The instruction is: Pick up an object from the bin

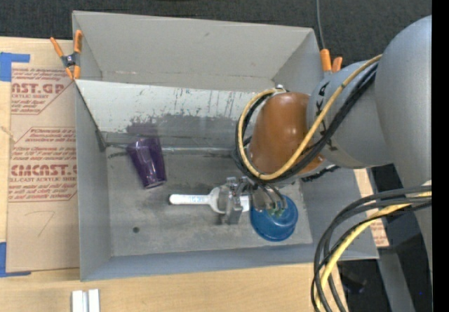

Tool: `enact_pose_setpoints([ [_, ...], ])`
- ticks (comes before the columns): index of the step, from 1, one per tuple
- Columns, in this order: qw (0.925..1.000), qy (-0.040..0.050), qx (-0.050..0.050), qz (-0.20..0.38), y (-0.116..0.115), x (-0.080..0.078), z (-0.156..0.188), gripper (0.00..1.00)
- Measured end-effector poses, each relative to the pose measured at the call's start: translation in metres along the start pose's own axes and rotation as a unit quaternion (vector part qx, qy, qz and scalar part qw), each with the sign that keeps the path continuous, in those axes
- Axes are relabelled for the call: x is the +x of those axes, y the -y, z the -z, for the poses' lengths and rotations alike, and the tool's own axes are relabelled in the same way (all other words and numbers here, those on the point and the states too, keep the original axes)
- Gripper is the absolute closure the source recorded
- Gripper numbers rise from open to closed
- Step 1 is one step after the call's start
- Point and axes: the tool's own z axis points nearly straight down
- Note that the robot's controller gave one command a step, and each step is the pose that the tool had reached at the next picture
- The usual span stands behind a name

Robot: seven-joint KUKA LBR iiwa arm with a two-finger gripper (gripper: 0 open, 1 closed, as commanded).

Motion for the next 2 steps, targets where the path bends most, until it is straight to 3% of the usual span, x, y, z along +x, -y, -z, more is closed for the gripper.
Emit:
enact_pose_setpoints([
  [1,1.0000,0.0000,0.000,0.000,0.000,0.000,0.000,1.00],
  [2,0.9996,-0.0007,0.000,0.028,0.003,0.035,-0.002,1.00],
])
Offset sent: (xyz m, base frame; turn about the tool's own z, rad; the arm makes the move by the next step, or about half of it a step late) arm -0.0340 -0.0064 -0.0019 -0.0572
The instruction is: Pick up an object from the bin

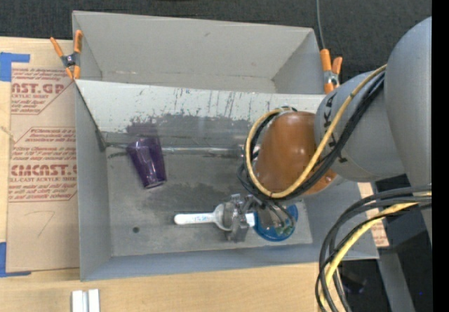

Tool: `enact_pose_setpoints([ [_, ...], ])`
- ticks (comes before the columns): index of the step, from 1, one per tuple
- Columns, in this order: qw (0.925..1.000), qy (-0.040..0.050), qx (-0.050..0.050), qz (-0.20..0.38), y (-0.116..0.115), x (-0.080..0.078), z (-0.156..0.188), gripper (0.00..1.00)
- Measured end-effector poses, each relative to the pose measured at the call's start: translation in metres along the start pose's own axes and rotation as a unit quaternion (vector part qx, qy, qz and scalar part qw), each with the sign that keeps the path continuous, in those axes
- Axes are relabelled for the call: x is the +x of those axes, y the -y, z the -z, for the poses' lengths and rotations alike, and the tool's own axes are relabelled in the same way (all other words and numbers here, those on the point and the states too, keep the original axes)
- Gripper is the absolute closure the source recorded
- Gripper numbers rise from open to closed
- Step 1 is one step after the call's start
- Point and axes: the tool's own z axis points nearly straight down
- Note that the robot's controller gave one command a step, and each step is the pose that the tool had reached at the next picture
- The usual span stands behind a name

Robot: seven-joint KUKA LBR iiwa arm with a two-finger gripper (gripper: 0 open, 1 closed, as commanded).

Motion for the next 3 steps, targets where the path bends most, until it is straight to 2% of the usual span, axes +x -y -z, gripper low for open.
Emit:
enact_pose_setpoints([
  [3,1.0000,-0.0020,0.000,0.005,0.0000,0.0013,0.0044,1.00],
])
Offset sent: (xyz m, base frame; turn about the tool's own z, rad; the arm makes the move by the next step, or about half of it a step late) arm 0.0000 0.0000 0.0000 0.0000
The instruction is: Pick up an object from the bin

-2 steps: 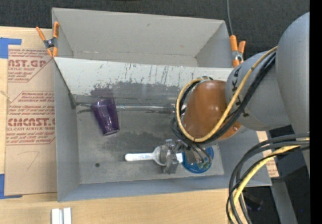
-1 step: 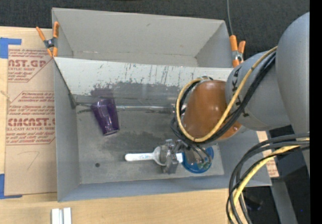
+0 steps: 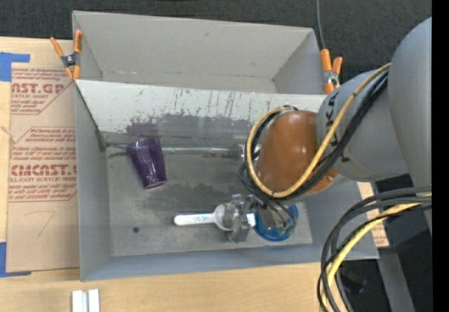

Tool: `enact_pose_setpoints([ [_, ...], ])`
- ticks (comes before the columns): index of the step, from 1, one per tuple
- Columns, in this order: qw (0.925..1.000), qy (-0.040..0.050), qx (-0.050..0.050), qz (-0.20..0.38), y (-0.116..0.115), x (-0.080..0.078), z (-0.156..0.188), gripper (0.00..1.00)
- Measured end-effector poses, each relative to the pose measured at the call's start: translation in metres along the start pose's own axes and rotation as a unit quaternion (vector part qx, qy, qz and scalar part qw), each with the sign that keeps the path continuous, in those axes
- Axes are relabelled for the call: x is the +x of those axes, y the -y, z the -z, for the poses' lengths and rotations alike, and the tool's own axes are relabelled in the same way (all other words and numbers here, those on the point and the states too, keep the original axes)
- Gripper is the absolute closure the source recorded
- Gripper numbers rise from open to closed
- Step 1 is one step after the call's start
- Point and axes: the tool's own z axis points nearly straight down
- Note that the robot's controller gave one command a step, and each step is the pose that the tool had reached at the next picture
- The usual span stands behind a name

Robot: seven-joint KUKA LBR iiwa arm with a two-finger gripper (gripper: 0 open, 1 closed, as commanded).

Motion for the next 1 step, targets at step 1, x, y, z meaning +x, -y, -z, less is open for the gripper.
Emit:
enact_pose_setpoints([
  [1,0.9996,-0.0005,-0.001,0.029,0.0042,0.0026,0.0193,1.00],
])
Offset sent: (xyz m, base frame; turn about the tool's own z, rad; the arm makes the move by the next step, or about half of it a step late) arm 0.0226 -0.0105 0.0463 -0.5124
